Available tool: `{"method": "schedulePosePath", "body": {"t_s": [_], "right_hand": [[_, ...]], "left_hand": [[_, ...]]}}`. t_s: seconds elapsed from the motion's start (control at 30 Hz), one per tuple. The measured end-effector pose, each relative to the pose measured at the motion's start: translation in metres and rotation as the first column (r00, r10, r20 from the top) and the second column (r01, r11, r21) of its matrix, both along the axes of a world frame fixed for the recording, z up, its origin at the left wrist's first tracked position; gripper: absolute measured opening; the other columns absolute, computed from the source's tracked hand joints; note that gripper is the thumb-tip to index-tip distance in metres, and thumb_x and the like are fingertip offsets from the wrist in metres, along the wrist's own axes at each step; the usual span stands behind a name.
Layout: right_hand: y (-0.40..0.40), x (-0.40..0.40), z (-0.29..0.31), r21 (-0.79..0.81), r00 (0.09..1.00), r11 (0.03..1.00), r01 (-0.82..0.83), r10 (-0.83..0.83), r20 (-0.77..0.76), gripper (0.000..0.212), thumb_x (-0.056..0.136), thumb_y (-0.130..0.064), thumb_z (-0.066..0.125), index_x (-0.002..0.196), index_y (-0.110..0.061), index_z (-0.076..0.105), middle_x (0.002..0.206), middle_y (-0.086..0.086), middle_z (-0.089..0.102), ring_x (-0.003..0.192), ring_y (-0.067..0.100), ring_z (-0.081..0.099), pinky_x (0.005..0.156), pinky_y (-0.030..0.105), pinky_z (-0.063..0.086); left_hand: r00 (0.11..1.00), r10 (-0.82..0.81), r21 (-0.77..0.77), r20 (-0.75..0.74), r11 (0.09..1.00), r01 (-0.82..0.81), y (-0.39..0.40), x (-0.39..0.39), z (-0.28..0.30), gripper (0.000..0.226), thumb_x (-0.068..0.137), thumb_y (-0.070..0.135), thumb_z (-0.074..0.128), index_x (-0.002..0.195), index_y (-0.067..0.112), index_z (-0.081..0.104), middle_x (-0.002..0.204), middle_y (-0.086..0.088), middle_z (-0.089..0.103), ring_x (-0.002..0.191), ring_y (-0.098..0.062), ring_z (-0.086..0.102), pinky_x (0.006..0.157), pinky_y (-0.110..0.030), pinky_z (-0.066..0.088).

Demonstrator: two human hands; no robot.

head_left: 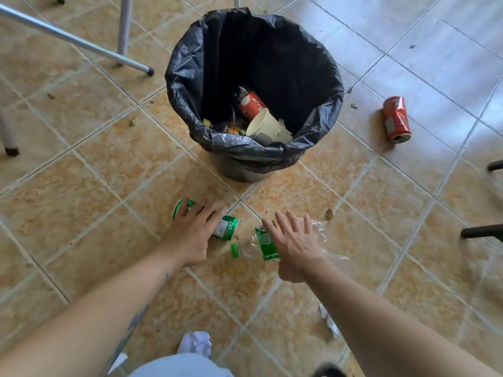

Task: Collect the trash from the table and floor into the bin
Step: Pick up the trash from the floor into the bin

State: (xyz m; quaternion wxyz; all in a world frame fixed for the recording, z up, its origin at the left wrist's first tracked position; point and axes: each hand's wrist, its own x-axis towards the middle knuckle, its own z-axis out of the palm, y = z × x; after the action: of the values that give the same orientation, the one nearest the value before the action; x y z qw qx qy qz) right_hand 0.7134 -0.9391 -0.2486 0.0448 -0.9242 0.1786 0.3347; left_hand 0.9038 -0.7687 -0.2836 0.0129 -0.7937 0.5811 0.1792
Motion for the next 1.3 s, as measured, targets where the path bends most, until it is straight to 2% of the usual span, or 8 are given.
{"method": "schedulePosePath", "body": {"t_s": [0.17, 0.3, 0.47, 0.7, 0.83, 0.97, 1.13, 1.3], "right_hand": [[0.004, -0.004, -0.009, -0.030, 0.996, 0.999, 0.025, -0.022, 0.082, 0.108, 0.077, -0.027, 0.069, 0.156, -0.021, -0.004, 0.157, 0.019, 0.017, 0.148, 0.043, 0.010, 0.118, 0.063, 0.010], [-0.001, -0.001, 0.003, 0.065, 0.949, 0.997, 0.034, -0.053, 0.311, 0.099, 0.078, -0.035, 0.066, 0.153, -0.021, 0.004, 0.148, 0.014, 0.033, 0.139, 0.037, 0.029, 0.116, 0.055, 0.028], [-0.005, 0.015, 0.049, 0.211, 0.839, 0.977, -0.008, -0.108, 0.533, 0.099, 0.079, -0.051, 0.065, 0.155, -0.016, 0.012, 0.141, 0.008, 0.038, 0.119, 0.027, 0.044, 0.100, 0.039, 0.046], [0.007, 0.036, 0.156, 0.470, 0.743, 0.878, -0.096, -0.251, 0.621, 0.096, 0.080, -0.052, 0.069, 0.153, -0.027, 0.012, 0.141, -0.007, 0.038, 0.118, 0.009, 0.043, 0.098, 0.023, 0.038], [-0.001, 0.044, 0.224, 0.528, 0.681, 0.830, -0.178, -0.283, 0.675, 0.089, 0.083, -0.047, 0.070, 0.153, -0.031, 0.018, 0.144, -0.012, 0.039, 0.126, 0.003, 0.043, 0.104, 0.025, 0.040], [-0.034, 0.070, 0.271, 0.590, 0.500, 0.797, -0.130, -0.461, 0.733, 0.076, 0.081, -0.039, 0.074, 0.144, -0.033, 0.031, 0.134, -0.010, 0.052, 0.122, 0.008, 0.052, 0.098, 0.039, 0.050], [-0.074, 0.116, 0.265, 0.646, 0.352, 0.754, 0.116, -0.640, 0.683, 0.083, 0.071, -0.053, 0.071, 0.139, -0.031, 0.030, 0.121, 0.005, 0.055, 0.108, 0.024, 0.060, 0.090, 0.052, 0.054], [-0.089, 0.142, 0.225, 0.608, 0.419, 0.703, 0.368, -0.710, 0.566, 0.114, 0.066, -0.059, 0.073, 0.155, -0.021, 0.013, 0.145, 0.016, 0.040, 0.129, 0.032, 0.045, 0.108, 0.045, 0.041]], "left_hand": [[0.999, 0.021, -0.118, 0.026, 0.993, -0.018, 0.004, 0.006, -0.002, 0.070, 0.070, 0.011, 0.073, 0.137, 0.012, 0.052, 0.133, -0.007, 0.057, 0.126, -0.035, 0.051, 0.108, -0.063, 0.032], [0.983, 0.163, -0.236, -0.087, 0.955, -0.179, 0.009, 0.004, 0.015, 0.067, 0.072, 0.019, 0.069, 0.136, 0.016, 0.051, 0.129, -0.006, 0.058, 0.119, -0.033, 0.052, 0.105, -0.055, 0.038], [0.884, 0.360, -0.466, -0.297, 0.754, -0.463, 0.020, 0.005, 0.064, 0.060, 0.075, 0.027, 0.068, 0.132, 0.014, 0.053, 0.125, -0.004, 0.058, 0.113, -0.026, 0.054, 0.097, -0.039, 0.047], [0.892, 0.310, -0.686, -0.329, 0.570, -0.452, 0.021, 0.021, 0.188, 0.060, 0.075, 0.012, 0.073, 0.132, 0.012, 0.054, 0.122, -0.001, 0.059, 0.110, -0.021, 0.056, 0.095, -0.032, 0.045], [0.894, 0.266, -0.752, -0.360, 0.484, -0.447, 0.001, 0.029, 0.247, 0.056, 0.074, 0.014, 0.073, 0.127, 0.012, 0.056, 0.107, 0.010, 0.057, 0.100, -0.001, 0.054, 0.087, -0.015, 0.039], [0.833, 0.220, -0.735, -0.507, 0.394, -0.552, -0.041, 0.039, 0.278, 0.049, 0.076, 0.021, 0.072, 0.120, 0.033, 0.054, 0.107, 0.007, 0.062, 0.096, -0.005, 0.059, 0.081, -0.019, 0.047], [0.624, 0.290, -0.555, -0.726, 0.290, -0.780, -0.103, 0.049, 0.282, 0.034, 0.084, 0.027, 0.074, 0.109, 0.039, 0.055, 0.097, 0.013, 0.068, 0.088, -0.009, 0.066, 0.079, -0.028, 0.055], [0.585, 0.502, -0.343, -0.637, 0.495, -0.799, -0.137, 0.064, 0.249, 0.058, 0.080, 0.038, 0.071, 0.130, 0.019, 0.049, 0.124, -0.003, 0.061, 0.117, -0.028, 0.058, 0.096, -0.039, 0.049]]}}
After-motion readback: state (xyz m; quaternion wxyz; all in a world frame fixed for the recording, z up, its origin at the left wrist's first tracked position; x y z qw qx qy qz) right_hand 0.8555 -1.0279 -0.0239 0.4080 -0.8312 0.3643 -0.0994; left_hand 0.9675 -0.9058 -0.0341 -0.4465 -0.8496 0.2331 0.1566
